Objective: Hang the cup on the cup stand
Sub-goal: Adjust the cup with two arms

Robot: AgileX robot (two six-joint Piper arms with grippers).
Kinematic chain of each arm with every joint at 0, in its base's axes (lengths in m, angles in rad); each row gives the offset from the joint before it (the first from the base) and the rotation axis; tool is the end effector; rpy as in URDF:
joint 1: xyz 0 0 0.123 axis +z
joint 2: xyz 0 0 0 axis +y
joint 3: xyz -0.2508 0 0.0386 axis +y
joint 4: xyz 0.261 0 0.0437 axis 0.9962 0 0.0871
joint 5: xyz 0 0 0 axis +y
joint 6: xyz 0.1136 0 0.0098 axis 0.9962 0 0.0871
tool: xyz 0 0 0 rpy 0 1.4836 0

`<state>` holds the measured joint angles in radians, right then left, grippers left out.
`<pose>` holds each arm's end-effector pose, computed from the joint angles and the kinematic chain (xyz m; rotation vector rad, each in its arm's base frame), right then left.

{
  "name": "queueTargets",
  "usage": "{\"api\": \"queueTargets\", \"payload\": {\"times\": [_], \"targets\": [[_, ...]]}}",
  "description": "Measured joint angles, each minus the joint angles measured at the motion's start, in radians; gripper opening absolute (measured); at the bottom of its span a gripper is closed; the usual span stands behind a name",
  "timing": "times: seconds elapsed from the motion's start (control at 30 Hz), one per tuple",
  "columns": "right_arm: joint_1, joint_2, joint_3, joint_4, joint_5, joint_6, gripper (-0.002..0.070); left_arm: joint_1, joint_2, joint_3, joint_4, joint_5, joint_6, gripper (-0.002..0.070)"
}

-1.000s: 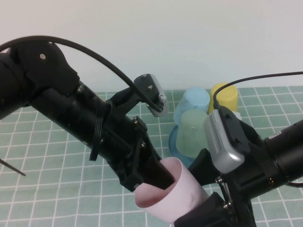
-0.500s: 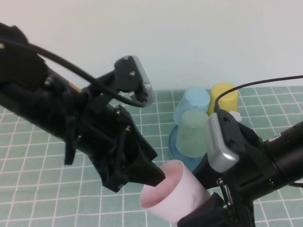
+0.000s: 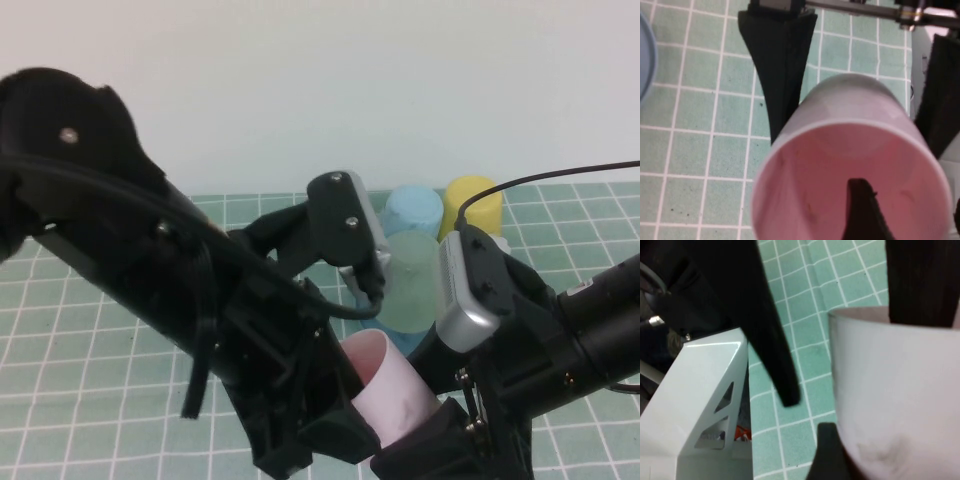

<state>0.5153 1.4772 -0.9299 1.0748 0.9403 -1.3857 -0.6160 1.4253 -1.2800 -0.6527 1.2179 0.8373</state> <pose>0.2222 0.2190 0.2087 -1.4755 1.9420 0.9962 0.2079 -0.2268 0.2950 1.6271 2.1098 -0.8413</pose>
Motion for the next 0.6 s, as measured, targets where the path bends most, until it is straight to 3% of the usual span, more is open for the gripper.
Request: {"api": "queueTargets", "payload": {"times": [0.6], "targets": [[0.0, 0.002, 0.002, 0.032, 0.04, -0.049, 0.0531, -0.002, 0.071, 0.0, -0.04, 0.004, -0.002, 0.0354]]}}
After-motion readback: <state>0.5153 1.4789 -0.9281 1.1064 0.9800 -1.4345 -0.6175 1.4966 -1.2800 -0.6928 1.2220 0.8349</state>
